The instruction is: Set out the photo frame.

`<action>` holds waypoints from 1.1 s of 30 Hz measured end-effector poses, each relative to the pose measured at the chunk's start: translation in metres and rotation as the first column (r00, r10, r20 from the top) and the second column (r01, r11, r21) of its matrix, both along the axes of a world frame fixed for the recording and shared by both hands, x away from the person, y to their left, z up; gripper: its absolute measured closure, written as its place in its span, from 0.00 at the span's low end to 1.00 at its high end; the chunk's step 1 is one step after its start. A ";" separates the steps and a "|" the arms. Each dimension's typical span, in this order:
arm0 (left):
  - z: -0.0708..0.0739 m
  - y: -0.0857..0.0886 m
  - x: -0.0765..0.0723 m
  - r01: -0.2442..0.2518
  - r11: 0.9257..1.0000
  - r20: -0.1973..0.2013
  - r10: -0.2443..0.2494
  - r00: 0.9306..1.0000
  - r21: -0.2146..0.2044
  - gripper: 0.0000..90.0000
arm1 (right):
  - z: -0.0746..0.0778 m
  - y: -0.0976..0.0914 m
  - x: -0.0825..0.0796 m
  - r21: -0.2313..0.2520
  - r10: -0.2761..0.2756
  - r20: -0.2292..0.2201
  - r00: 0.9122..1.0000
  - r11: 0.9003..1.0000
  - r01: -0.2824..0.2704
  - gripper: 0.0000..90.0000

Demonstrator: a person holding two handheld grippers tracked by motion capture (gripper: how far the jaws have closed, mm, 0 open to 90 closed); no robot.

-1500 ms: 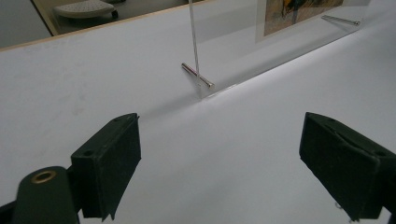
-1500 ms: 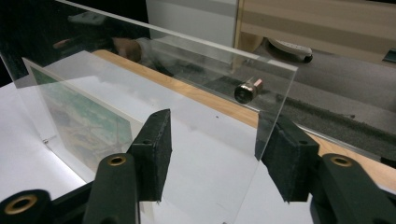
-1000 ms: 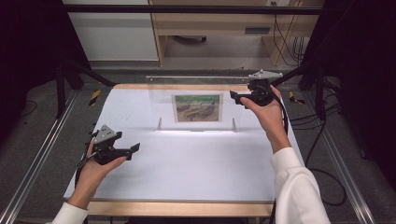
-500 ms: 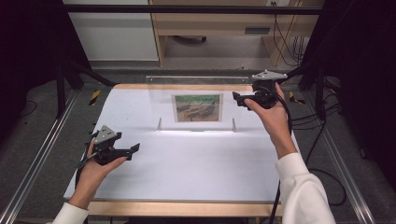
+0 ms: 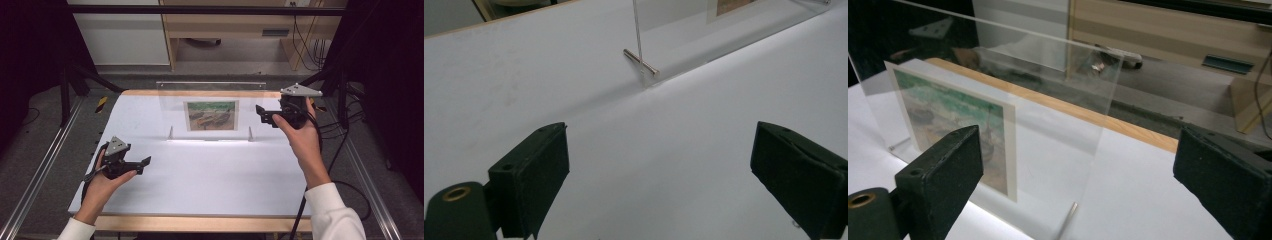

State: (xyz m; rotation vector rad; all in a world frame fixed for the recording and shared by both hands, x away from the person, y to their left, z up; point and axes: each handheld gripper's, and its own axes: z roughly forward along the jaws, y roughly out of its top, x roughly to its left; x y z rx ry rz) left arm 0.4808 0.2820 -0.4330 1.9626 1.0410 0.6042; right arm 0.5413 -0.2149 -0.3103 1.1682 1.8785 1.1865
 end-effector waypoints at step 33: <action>-0.010 0.008 -0.007 -0.028 0.997 -0.021 0.030 0.999 0.072 0.06 | -0.098 -0.032 -0.071 -0.036 -0.067 -0.148 0.987 0.997 0.062 0.07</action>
